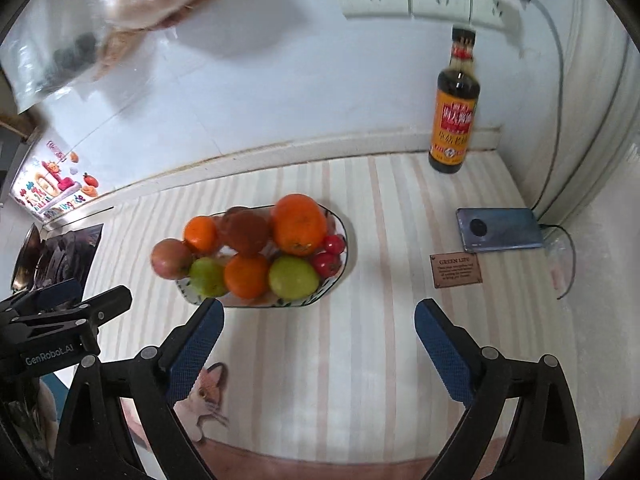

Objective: Organize fruits

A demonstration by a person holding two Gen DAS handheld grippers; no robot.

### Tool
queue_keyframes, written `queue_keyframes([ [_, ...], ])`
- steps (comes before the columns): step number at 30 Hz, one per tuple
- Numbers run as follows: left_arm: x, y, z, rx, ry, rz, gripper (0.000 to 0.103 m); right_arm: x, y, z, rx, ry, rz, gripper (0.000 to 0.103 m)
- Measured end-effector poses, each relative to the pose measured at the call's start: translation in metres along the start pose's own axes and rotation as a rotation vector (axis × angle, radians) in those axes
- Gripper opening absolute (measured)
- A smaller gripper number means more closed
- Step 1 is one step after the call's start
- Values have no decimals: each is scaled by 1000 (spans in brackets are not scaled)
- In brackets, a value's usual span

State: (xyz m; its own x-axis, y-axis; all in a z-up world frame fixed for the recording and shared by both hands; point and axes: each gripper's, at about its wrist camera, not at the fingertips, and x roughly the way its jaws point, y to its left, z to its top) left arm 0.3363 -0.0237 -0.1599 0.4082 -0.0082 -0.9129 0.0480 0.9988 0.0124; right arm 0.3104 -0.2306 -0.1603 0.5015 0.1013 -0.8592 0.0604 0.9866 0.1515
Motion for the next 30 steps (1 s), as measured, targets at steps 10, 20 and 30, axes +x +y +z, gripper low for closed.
queue_keyframes([
  [10,-102,30,-65,13,-180,-31,93,-127,55,-66,-18,-136,-54,98],
  [20,-183,48,-129,6,-278,-25,94,-234,74,-119,-54,-258,-78,101],
  [30,-225,44,-165,-30,-320,-24,93,-290,76,-151,-106,-298,-48,101],
])
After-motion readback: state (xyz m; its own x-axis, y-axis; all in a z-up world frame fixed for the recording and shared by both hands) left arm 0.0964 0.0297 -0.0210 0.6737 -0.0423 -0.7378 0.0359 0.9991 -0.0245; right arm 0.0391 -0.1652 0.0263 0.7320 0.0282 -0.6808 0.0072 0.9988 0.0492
